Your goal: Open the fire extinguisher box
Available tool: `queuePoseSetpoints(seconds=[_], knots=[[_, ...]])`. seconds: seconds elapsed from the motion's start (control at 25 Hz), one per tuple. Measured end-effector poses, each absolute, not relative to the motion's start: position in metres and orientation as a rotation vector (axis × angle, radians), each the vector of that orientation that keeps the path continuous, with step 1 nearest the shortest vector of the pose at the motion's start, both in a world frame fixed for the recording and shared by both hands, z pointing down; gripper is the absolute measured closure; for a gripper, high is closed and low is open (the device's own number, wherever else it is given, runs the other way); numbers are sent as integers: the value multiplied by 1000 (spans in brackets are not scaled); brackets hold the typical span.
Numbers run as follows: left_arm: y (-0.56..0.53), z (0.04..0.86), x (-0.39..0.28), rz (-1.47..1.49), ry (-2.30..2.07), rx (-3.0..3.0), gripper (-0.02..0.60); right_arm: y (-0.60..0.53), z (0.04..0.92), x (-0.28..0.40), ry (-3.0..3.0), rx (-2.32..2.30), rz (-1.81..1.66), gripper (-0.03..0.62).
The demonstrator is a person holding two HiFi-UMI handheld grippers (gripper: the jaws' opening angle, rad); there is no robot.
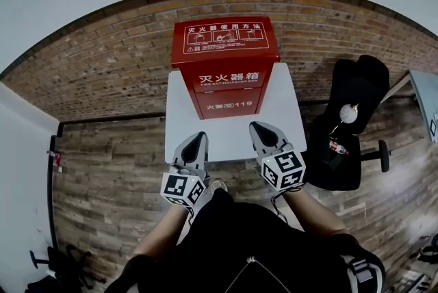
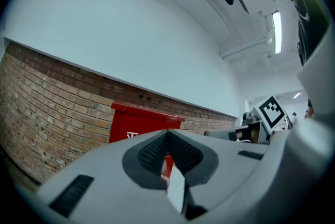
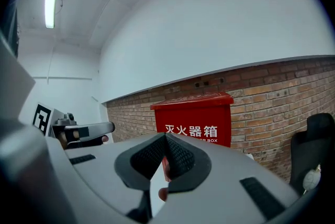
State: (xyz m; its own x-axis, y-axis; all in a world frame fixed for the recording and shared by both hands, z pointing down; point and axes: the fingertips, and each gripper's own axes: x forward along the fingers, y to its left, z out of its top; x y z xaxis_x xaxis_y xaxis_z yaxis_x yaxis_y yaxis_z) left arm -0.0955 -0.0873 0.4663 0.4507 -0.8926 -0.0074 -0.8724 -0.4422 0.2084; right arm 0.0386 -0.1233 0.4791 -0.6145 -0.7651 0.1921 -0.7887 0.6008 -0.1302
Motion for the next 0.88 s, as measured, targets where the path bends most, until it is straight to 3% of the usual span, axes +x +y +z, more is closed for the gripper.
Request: queuePoseSetpoints(seconds=[0.52, 0.88], knots=[[-197, 464, -125, -164, -1350, 2589, 531, -217, 472, -10, -2636, 1443, 339, 577], [-232, 466, -126, -160, -1373, 2560, 531, -246, 469, 0, -2623, 1455, 350, 577]])
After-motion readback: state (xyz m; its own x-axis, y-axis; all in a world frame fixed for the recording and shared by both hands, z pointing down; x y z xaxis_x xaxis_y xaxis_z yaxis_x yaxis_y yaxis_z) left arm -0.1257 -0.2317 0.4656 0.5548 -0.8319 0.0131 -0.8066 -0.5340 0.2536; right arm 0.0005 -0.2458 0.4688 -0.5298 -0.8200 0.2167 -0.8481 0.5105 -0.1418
